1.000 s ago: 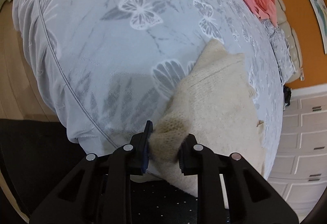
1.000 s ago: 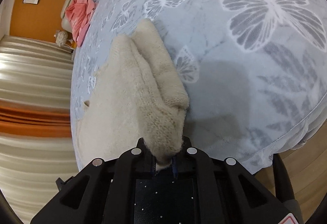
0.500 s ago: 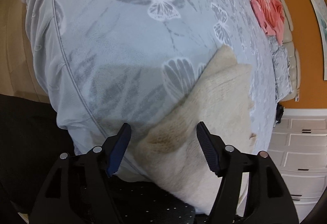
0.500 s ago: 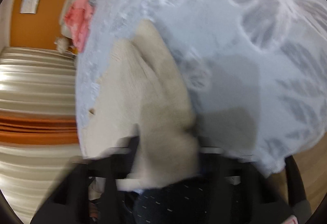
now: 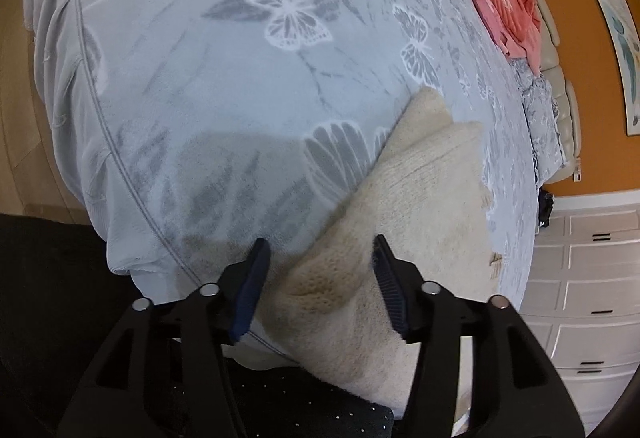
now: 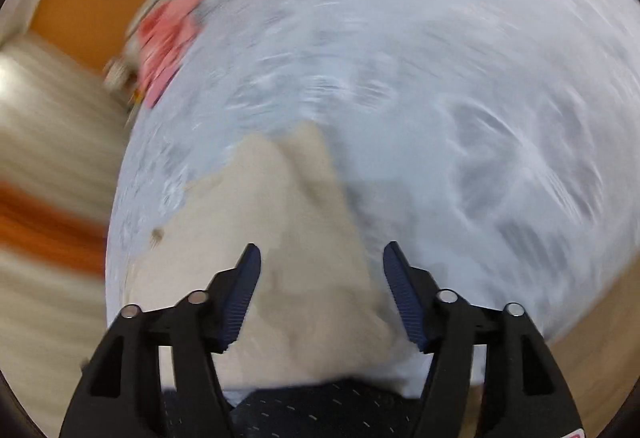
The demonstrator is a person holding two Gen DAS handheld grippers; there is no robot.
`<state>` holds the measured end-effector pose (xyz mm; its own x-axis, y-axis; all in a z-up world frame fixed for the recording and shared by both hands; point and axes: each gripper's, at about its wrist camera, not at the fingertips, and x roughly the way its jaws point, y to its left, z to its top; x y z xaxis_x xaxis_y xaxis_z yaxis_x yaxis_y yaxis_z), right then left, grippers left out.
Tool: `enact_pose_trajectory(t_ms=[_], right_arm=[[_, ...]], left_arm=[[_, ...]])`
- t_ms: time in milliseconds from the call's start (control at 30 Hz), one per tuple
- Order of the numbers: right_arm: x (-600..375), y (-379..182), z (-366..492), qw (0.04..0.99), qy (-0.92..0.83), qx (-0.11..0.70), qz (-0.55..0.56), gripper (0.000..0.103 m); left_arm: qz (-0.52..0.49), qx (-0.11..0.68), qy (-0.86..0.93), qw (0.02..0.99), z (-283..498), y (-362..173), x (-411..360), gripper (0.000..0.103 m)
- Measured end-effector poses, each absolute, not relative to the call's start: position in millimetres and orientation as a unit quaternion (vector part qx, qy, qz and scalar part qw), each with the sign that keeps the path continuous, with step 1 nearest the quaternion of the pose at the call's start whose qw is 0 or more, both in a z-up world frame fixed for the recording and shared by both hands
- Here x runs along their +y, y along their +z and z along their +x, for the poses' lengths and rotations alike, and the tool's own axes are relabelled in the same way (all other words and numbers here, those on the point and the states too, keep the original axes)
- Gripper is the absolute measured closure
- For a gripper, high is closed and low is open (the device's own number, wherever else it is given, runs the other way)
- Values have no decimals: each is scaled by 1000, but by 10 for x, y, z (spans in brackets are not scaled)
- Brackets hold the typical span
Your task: Fold small clothes
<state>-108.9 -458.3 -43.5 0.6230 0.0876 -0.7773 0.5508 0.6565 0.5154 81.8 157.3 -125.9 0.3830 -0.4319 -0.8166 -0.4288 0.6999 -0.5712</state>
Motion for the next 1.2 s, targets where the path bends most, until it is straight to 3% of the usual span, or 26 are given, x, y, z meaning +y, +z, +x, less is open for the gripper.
enact_pose_trajectory(t_ms=[67, 200, 267, 300, 400, 500, 533, 600, 767, 867, 967, 1000, 1200], right_arm=[[-4563, -431, -793, 821, -126, 429, 354, 40], [-4686, -785, -177, 803, -115, 478, 336, 42], [-4738, -914, -52, 794, -113, 494, 334, 86], [-4749, -892, -36, 797, -117, 490, 333, 93], [-4793, -669, -77, 827, -114, 438, 333, 95], [-4849, -949, 48, 794, -144, 508, 299, 92], [-4848, -917, 11, 797, -148, 497, 310, 89], [-4705, -702, -78, 814, -165, 472, 295, 84], [-3773, -179, 98, 863, -72, 445, 229, 84], [-3243, -260, 440, 861, -3, 479, 171, 86], [-3114, -755, 839, 824, 12, 539, 171, 86], [-3131, -1018, 976, 805, 9, 565, 182, 90], [-3129, -594, 1005, 819, 27, 527, 223, 88]], left_arm=[[-367, 557, -3, 745, 849, -1229, 1492, 41], [-332, 559, 0, 760, 858, -1188, 1357, 39], [-333, 558, 2, 760, 854, -1192, 1349, 39], [-337, 557, 2, 759, 858, -1198, 1364, 39], [-347, 559, -2, 753, 867, -1225, 1403, 39], [-346, 559, -6, 753, 909, -1240, 1378, 32], [-343, 560, -7, 754, 921, -1236, 1361, 28], [-339, 562, -5, 754, 948, -1227, 1323, 24], [-343, 555, 5, 758, 941, -1231, 1293, 20], [-332, 555, 5, 763, 929, -1217, 1256, 20], [-342, 553, 3, 760, 917, -1220, 1281, 20], [-348, 551, 2, 758, 914, -1226, 1303, 20], [-359, 547, -6, 756, 885, -1249, 1328, 19]])
